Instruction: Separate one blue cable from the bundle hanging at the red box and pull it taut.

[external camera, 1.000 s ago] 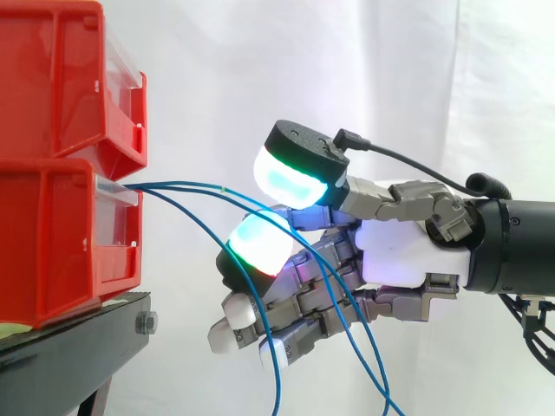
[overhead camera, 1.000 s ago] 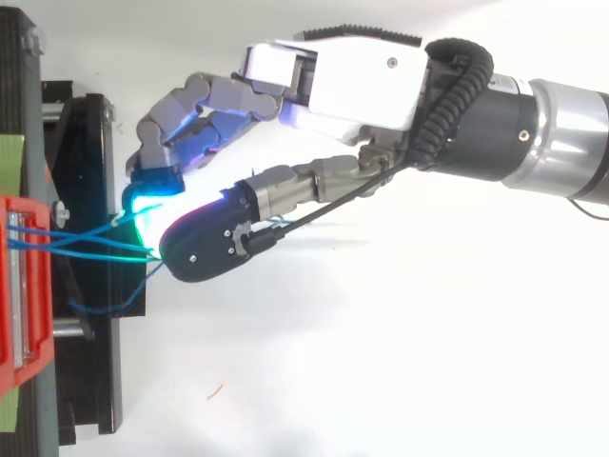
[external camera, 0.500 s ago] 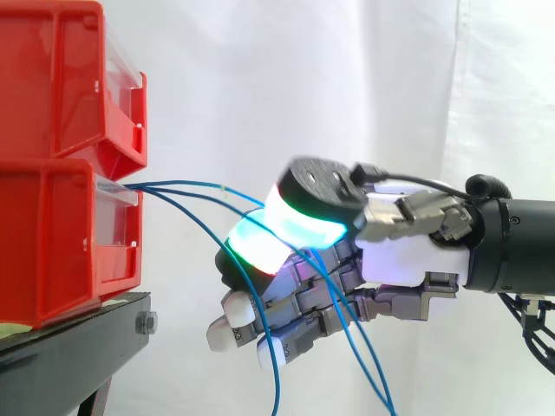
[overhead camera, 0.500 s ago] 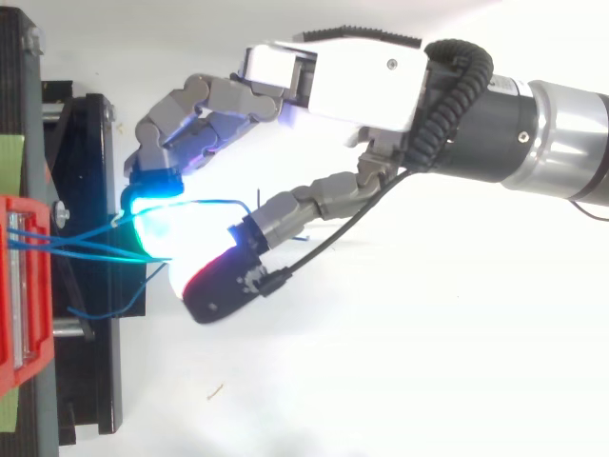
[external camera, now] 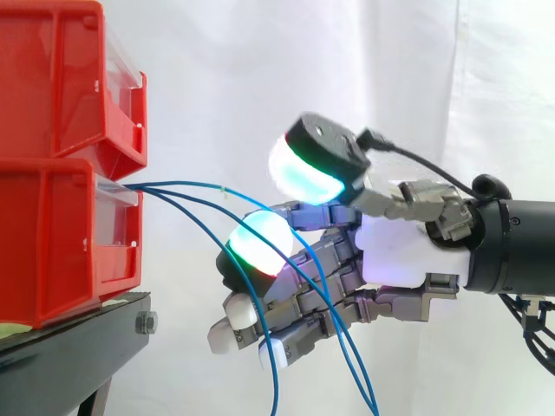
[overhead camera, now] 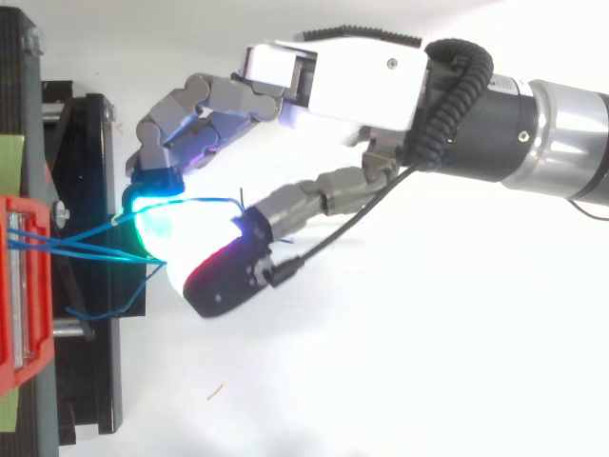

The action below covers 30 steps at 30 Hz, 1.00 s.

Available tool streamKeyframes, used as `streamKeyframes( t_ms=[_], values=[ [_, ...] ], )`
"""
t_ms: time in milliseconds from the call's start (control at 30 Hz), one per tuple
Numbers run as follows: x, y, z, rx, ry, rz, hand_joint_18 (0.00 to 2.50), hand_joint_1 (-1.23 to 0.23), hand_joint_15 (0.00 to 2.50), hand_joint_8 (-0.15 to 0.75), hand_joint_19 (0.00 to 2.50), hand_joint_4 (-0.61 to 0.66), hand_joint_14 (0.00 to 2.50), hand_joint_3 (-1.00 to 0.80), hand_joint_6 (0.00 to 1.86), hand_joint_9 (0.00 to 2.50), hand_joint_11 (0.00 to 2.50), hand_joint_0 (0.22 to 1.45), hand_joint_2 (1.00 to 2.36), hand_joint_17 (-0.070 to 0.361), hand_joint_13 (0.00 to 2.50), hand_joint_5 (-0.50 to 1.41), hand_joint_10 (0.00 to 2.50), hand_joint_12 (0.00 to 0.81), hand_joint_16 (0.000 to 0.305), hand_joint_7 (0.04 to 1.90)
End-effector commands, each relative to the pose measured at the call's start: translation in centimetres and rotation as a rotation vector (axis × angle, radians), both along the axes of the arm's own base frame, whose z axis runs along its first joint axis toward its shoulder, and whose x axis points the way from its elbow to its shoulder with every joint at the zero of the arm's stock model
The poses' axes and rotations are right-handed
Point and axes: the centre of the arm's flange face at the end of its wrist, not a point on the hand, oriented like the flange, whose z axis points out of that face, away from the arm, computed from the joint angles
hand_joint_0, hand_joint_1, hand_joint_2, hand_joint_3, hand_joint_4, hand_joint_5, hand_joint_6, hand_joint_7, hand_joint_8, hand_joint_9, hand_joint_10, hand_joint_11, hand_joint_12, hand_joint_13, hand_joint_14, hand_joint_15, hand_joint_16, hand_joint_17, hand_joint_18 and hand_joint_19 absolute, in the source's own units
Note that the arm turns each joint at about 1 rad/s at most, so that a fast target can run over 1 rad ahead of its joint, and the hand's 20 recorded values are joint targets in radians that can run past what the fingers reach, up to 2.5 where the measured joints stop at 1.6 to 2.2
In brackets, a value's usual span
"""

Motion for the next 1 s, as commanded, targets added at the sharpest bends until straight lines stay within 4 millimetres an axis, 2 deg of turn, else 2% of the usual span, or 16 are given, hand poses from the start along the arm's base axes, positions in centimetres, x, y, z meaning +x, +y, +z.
streamKeyframes(
  t_ms=[0,100,133,233,300,400,467,567,633,800,967],
  values=[
    [0.00,0.00,0.00,0.000,0.000,0.000,0.72,-0.42,0.20,0.353,0.36,0.22,0.01,-0.50,0.71,0.94,0.59,0.52,1.00,0.096,0.61,-0.11,0.01,0.340,0.043,1.01],
    [0.00,0.00,0.00,0.000,0.000,0.000,0.70,-0.42,0.21,0.341,0.39,0.20,0.01,-0.50,0.69,0.94,0.60,0.59,1.00,0.088,0.61,-0.11,0.01,0.319,0.039,1.06],
    [0.00,0.00,0.00,0.000,0.000,0.000,0.70,-0.52,0.21,0.344,0.39,0.19,0.01,-0.50,0.68,0.94,0.60,0.61,1.00,0.088,0.61,-0.12,0.01,0.321,0.039,1.10],
    [0.01,0.00,0.01,0.000,-0.001,0.000,0.70,-0.78,0.23,0.329,0.39,0.20,0.01,-0.45,0.80,0.84,0.64,0.59,1.00,0.093,0.59,-0.19,0.01,0.336,0.041,0.93],
    [0.02,0.00,0.03,0.000,-0.003,0.000,0.68,-0.93,0.22,0.323,0.36,0.22,0.01,-0.50,0.81,0.75,0.66,0.56,1.00,0.100,0.54,-0.21,0.01,0.358,0.044,0.94],
    [0.04,0.12,0.03,0.000,-0.003,0.002,0.69,-1.01,0.21,0.328,0.31,0.24,0.01,-0.50,0.82,0.72,0.67,0.54,1.00,0.103,0.54,-0.22,0.01,0.365,0.046,0.93],
    [-0.01,0.00,-0.04,0.000,-0.001,0.000,0.69,-1.06,0.20,0.311,0.28,0.23,0.01,-0.50,0.82,0.69,0.66,0.59,1.00,0.101,0.53,-0.23,0.01,0.360,0.045,0.93],
    [0.00,0.12,-0.04,0.000,-0.001,0.002,0.69,-1.05,0.18,0.307,0.23,0.23,0.01,-0.50,0.83,0.63,0.65,0.68,1.00,0.101,0.52,-0.23,0.01,0.360,0.045,0.92],
    [-0.03,0.00,-0.06,0.000,0.000,0.000,0.69,-1.02,0.18,0.307,0.25,0.23,0.01,-0.50,0.83,0.62,0.64,0.69,1.00,0.100,0.51,-0.23,0.01,0.360,0.044,0.91],
    [0.02,0.00,0.03,-0.006,-0.002,-0.001,0.66,-0.82,0.21,0.327,0.35,0.22,0.01,-0.37,0.82,0.72,0.63,0.62,1.01,0.098,0.50,-0.20,0.01,0.351,0.044,0.92],
    [0.05,0.12,0.04,-0.006,-0.004,0.001,0.62,-0.76,0.23,0.328,0.39,0.21,0.01,-0.35,0.80,0.74,0.62,0.60,1.01,0.097,0.49,-0.19,0.01,0.350,0.043,0.95]
  ],
)
